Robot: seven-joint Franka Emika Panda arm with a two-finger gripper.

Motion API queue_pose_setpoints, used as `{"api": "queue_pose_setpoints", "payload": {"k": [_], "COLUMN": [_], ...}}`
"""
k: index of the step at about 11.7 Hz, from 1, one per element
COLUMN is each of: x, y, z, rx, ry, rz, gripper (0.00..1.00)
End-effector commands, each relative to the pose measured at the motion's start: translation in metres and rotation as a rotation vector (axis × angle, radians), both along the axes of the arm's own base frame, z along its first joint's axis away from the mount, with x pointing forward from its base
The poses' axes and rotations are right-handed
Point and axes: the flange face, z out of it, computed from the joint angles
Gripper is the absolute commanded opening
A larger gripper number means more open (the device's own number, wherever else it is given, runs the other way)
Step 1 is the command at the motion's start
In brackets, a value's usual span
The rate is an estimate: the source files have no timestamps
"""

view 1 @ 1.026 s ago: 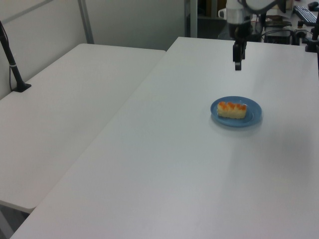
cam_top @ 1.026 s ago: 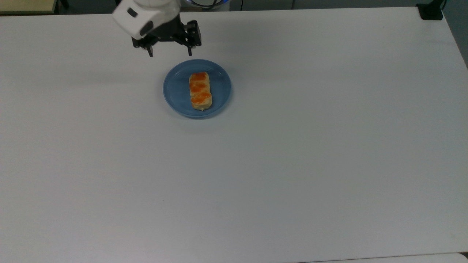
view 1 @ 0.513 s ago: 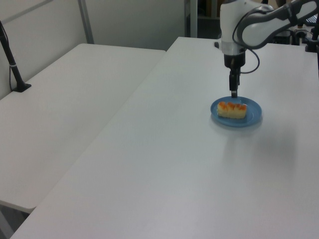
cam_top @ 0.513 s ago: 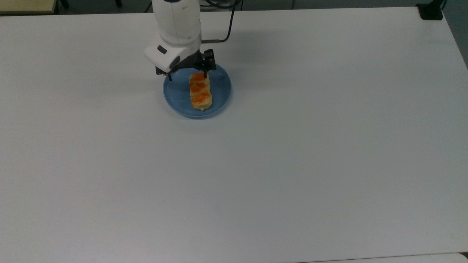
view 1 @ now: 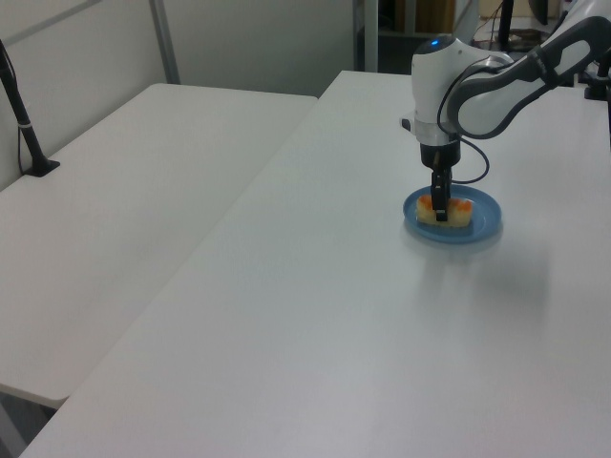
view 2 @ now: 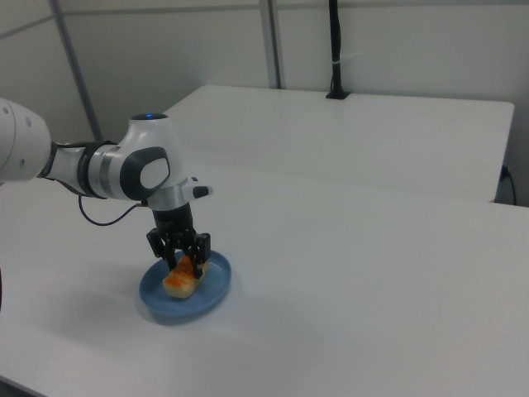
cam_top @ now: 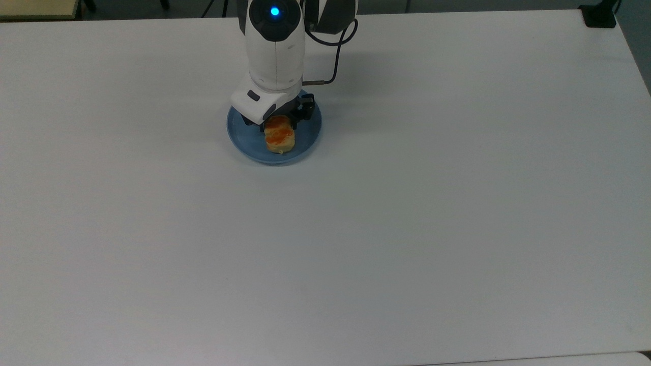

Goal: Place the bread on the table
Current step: 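Carry the bread roll off the plate and set it on the table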

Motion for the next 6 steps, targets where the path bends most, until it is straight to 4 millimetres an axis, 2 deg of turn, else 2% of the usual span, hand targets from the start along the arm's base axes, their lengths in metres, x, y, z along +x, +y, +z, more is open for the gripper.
{"api": "queue_pose_setpoints", "payload": {"k": [1, 2, 4, 5, 6], "x": [-0.004, -0.006, -0.013, -0.013, -0.013], "y": [-0.003, -0.004, -0.003, 0.007, 0.029], "z": [0.013, 0.028, 0.078, 0.106, 0.126], "rx": [-0.013, -0.009, 0.006, 0.012, 0.013], "ry": [-0.026, -0.021, 0.0, 0.004, 0.011], "rz": [-0.014, -0.021, -0.033, -0.024, -0.008], "gripper": [0.4, 0.4, 0.4, 0.4, 0.4]}}
